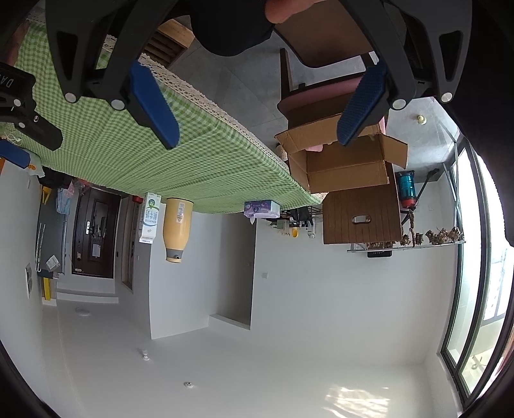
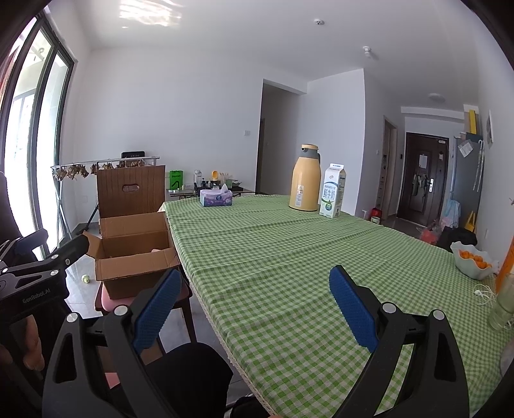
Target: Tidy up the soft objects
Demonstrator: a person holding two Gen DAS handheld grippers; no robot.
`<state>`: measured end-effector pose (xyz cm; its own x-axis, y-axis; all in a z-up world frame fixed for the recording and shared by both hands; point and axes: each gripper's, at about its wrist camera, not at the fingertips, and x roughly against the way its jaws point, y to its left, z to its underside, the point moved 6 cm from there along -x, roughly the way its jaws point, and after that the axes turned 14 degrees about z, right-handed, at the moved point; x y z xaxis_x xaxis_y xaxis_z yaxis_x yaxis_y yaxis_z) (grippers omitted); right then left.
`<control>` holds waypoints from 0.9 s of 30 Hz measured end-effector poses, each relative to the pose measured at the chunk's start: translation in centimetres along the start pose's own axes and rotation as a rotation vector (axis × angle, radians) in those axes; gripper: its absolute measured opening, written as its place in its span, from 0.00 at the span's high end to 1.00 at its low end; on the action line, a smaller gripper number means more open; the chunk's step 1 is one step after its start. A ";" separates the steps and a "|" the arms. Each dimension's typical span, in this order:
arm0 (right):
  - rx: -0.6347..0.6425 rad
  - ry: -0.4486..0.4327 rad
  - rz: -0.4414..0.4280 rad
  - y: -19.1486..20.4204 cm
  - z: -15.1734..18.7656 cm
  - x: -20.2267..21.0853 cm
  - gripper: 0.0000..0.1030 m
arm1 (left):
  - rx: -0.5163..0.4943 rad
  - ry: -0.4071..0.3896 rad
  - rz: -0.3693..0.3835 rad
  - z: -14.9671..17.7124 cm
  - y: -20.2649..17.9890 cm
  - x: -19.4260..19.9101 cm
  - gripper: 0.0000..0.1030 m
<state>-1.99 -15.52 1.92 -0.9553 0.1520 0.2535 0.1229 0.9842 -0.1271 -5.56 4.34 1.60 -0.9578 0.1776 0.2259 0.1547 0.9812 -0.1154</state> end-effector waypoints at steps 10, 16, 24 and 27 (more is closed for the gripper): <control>0.007 0.007 0.013 -0.1 0.2 -0.4 0.13 | -0.015 0.003 -0.008 0.1 -0.3 -0.5 0.07; -0.006 0.014 0.018 -0.2 0.2 -0.8 0.13 | -0.027 -0.001 -0.006 -0.4 -0.4 -0.8 0.07; 0.019 0.015 0.032 -0.2 0.2 -1.8 0.13 | -0.029 0.005 0.014 -0.9 -0.7 -2.9 0.07; 0.008 0.018 0.042 -0.7 -0.2 -2.6 0.13 | -0.028 0.018 0.022 -1.1 -0.9 -4.2 0.07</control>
<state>0.44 -16.62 1.60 -0.9443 0.1947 0.2654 0.1603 0.9762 -0.1459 -1.39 2.83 1.84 -0.9498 0.1999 0.2406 0.1823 0.9788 -0.0934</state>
